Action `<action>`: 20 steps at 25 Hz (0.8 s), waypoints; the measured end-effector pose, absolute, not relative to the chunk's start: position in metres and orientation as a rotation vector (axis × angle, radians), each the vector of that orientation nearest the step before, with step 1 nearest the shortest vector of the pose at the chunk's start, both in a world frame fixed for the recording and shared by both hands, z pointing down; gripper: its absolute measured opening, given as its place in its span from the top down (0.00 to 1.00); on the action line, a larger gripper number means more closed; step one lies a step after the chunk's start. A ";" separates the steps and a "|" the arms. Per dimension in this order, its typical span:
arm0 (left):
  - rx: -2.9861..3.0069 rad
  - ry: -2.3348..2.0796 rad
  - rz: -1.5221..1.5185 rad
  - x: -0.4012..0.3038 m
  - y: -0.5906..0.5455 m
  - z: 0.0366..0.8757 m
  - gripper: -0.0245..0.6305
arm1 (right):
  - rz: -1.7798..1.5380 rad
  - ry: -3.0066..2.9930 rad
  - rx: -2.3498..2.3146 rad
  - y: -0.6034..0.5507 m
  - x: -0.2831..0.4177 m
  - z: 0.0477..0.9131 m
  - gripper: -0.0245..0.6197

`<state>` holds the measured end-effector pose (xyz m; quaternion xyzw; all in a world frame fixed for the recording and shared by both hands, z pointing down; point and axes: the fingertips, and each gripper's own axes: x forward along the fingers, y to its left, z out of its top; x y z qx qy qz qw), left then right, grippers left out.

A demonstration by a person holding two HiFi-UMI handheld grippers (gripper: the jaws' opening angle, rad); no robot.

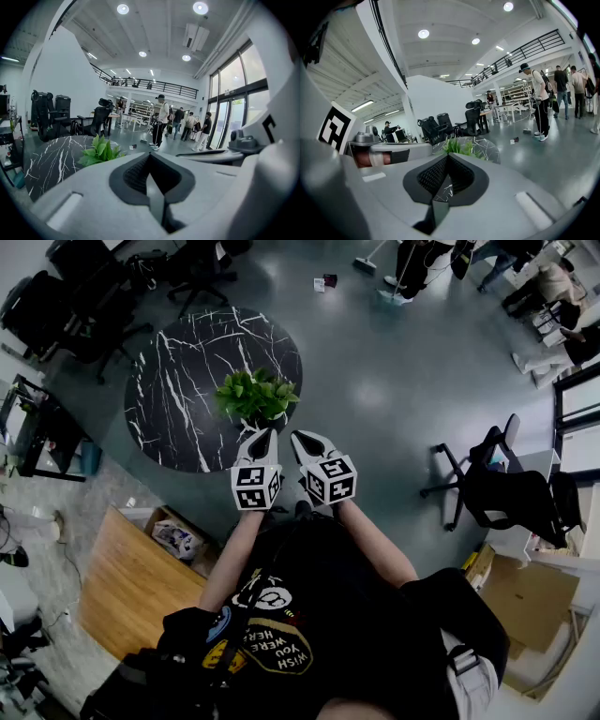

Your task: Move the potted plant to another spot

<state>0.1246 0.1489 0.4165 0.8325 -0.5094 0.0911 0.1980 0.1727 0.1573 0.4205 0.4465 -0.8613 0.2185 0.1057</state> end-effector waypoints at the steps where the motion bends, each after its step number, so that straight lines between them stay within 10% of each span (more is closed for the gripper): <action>1: 2.333 -1.423 0.254 0.125 0.148 0.416 0.96 | 0.644 -2.538 1.317 0.157 0.173 0.420 0.96; 20: 2.318 -1.405 0.260 0.114 0.153 0.428 0.96 | 0.678 -2.523 1.345 0.161 0.174 0.433 0.96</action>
